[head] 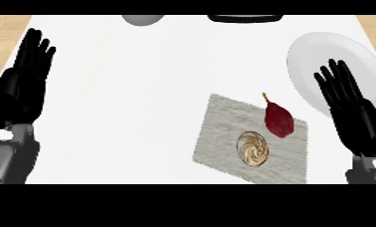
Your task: Pick the cupcake from the placemat and place it in the plate
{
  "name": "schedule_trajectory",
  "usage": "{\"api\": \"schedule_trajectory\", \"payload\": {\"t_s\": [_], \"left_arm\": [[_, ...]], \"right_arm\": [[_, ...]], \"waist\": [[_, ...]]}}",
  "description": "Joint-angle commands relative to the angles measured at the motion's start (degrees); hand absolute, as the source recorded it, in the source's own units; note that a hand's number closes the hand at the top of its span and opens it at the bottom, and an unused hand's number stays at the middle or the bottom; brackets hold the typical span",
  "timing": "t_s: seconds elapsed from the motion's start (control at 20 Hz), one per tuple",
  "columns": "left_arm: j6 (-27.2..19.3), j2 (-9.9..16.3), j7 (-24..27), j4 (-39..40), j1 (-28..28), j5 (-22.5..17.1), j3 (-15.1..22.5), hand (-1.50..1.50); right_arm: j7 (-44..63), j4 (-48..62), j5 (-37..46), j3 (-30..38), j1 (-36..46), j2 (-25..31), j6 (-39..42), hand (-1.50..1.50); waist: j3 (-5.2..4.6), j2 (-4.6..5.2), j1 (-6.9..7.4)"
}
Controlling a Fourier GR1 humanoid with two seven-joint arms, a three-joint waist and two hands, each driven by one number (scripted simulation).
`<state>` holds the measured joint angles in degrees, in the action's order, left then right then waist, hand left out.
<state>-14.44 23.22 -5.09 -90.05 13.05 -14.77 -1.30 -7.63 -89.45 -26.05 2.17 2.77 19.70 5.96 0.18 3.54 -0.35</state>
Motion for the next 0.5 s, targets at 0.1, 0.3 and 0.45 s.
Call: {"api": "schedule_trajectory", "payload": {"t_s": [0.1,0.3,0.45], "left_arm": [[1.7,-3.8,-5.5,4.4,-5.0,0.8,6.4,0.00],[3.7,-6.0,-5.8,7.9,-8.1,-0.3,8.8,0.00],[5.4,-9.2,-6.1,9.5,-11.7,-0.8,12.2,0.00]], "right_arm": [[1.7,3.1,1.2,2.3,9.9,5.2,2.2,1.50],[1.1,-1.0,20.2,1.7,10.2,23.4,2.7,1.50],[-6.5,5.1,21.0,3.7,6.0,7.6,-12.2,-1.50]], "waist": [[-0.15,-3.19,1.35],[-2.21,-2.43,-0.49],[-0.14,-3.17,0.42]]}}
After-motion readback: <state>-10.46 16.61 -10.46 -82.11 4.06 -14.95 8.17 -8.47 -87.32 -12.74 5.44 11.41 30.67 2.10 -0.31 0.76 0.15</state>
